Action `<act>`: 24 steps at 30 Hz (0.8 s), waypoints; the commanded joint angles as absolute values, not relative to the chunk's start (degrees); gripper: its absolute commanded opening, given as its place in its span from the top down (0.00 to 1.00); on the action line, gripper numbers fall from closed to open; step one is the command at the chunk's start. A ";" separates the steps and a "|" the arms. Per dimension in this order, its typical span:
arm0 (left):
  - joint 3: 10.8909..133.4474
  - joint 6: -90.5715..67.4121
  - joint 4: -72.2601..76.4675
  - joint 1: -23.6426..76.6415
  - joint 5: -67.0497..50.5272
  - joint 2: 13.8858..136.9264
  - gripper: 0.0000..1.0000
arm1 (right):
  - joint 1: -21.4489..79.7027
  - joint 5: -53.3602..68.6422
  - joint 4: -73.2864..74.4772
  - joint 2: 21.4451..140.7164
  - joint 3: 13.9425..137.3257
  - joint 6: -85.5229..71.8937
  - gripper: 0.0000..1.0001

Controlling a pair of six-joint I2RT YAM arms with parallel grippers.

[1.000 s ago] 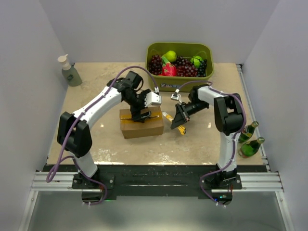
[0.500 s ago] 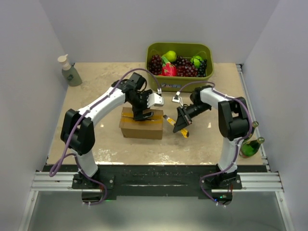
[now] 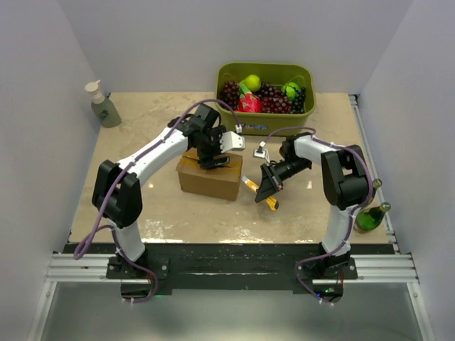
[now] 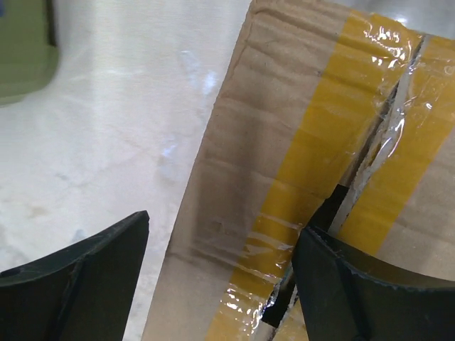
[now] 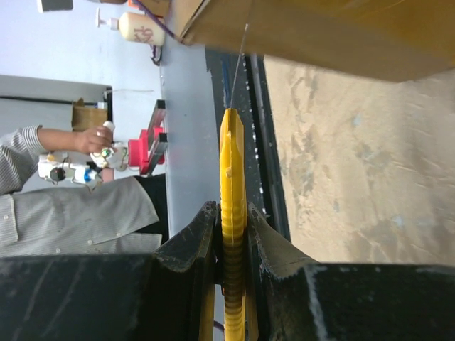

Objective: Unpack the express box

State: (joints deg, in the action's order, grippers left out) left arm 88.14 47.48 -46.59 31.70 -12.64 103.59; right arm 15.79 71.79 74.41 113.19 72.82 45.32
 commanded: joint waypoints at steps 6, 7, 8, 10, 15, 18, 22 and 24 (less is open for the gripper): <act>88.86 47.46 -36.47 30.59 -0.18 109.34 0.22 | 19.42 75.59 80.68 107.31 73.13 46.58 1.00; 88.86 47.46 -36.65 30.59 -0.18 109.16 0.23 | 18.90 75.06 80.77 107.31 73.39 46.67 1.00; 88.68 47.81 -37.09 30.67 -0.18 109.07 0.23 | 18.03 74.45 80.68 107.31 73.56 46.50 1.00; 88.16 48.34 -37.53 30.59 -0.44 108.28 0.25 | 12.61 74.36 80.77 107.75 75.31 46.23 1.00; 81.92 50.45 -36.92 30.59 -1.58 104.42 0.28 | 2.64 75.41 80.77 112.58 82.43 45.09 1.00; 81.12 51.59 -37.97 30.59 -6.05 102.84 0.31 | 3.07 77.42 80.86 115.04 86.13 44.12 1.00; 81.30 53.08 -37.09 30.94 -9.67 101.08 0.32 | 4.39 76.56 81.12 116.54 87.02 44.29 1.00; 81.82 53.00 -37.18 30.94 -9.67 101.25 0.33 | 5.27 76.20 81.30 117.07 86.40 44.91 1.00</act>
State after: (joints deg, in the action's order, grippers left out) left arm 83.09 50.96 -32.91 31.59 -8.36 101.54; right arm 2.98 74.56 76.51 116.97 85.62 44.40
